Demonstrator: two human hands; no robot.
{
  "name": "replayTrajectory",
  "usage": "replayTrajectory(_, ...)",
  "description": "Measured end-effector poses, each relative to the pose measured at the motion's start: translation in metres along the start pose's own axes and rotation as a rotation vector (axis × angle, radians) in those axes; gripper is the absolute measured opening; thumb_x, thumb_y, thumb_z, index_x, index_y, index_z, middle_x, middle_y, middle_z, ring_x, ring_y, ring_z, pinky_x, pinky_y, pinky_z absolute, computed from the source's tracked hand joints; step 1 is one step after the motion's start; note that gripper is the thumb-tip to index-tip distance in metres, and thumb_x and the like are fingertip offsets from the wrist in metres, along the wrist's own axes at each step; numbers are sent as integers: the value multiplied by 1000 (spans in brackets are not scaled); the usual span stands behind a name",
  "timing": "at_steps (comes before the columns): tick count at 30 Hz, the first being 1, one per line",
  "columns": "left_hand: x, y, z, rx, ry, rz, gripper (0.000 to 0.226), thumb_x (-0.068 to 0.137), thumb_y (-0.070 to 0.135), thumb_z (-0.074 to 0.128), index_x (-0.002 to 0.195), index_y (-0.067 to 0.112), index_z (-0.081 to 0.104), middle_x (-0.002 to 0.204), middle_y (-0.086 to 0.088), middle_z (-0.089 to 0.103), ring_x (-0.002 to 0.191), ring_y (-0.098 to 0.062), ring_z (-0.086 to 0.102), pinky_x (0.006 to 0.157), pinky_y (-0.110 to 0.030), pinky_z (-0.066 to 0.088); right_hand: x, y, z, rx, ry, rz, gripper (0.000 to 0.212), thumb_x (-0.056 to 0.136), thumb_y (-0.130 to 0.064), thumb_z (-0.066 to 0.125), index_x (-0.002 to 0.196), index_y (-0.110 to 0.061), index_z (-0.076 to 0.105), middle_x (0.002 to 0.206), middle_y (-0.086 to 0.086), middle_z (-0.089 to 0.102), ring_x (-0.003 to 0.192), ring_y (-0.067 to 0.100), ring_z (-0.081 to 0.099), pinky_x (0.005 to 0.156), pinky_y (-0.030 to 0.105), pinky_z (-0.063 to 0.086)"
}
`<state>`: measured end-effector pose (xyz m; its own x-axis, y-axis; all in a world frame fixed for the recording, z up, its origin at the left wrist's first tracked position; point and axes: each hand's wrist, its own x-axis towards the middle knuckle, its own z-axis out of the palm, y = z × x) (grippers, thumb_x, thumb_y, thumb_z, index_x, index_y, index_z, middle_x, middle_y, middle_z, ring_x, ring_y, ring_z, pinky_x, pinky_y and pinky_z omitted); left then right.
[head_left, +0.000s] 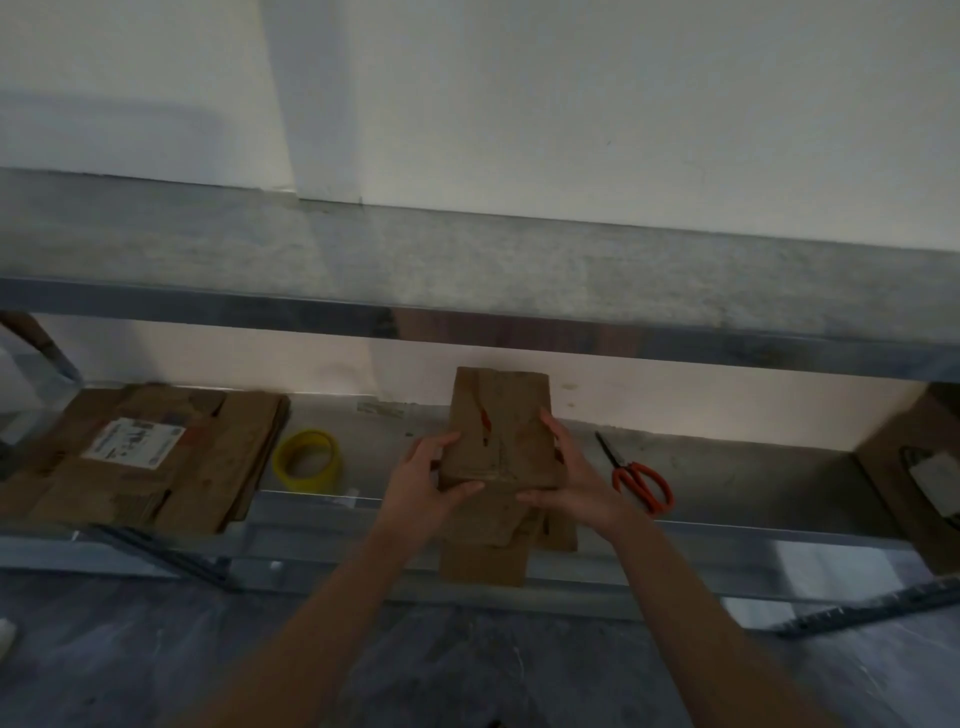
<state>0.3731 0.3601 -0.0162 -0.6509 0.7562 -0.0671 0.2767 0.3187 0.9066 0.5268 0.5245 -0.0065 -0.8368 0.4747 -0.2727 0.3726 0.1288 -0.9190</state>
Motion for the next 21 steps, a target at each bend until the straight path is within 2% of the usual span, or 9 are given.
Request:
replayTrajectory(1,3,2,2,-3,4,-10,65,72,31,81,127,35,45,130,8,44,103,-2,52,77,-4,47,1,0,-2,15,-3,-2,114,72,-15,85,154,-33,9,152,2,27,139,17,35,113,42,39)
replayTrajectory(3,6,3,4,-13,9,-28,66,73,30,81,128,33,44,130,7,44,107,-6,54,87,-17,51,1,0,-3,10,32,-13,112,71,-17,86,153,-32,12,144,-7,32,136,16,37,111,39,41)
replayTrajectory(5,3,2,4,23,-22,0,68,77,31,78,133,29,41,132,5,39,116,-12,52,97,-31,51,-4,1,1,-106,115,-36,110,69,-30,87,152,-33,15,145,-12,30,134,10,36,112,38,38)
replayTrajectory(6,0,0,3,68,-45,40,68,79,32,76,135,27,39,135,4,36,121,-15,48,100,-34,49,-8,3,4,-208,165,-56,108,69,-38,86,152,-33,16,152,-8,25,135,10,32,115,39,35)
replayTrajectory(10,-10,-14,-2,335,-100,180,72,83,47,67,143,30,32,153,6,16,138,-22,24,113,-42,34,-25,18,17,-604,255,-174,95,78,-56,72,153,-34,18,163,-1,6,148,22,12,120,43,19)
replayTrajectory(14,-17,-21,-16,547,-146,245,79,84,63,54,149,32,22,160,4,8,146,-20,7,119,-43,19,-38,10,34,-783,239,-171,86,86,-64,55,155,-33,15,164,-2,-1,150,24,-4,121,53,15)
replayTrajectory(18,-15,-25,-49,677,-180,354,85,83,72,42,152,29,17,160,4,14,147,-19,5,120,-41,14,-43,-19,58,-904,345,-243,78,89,-72,34,154,-28,27,162,2,19,151,27,5,121,55,13)
replayTrajectory(21,-5,-38,-91,752,-188,420,86,81,77,34,151,28,22,158,4,20,147,-17,9,119,-36,8,-32,-43,97,-999,384,-355,73,90,-64,35,149,-23,38,155,6,36,149,29,19,120,55,12)
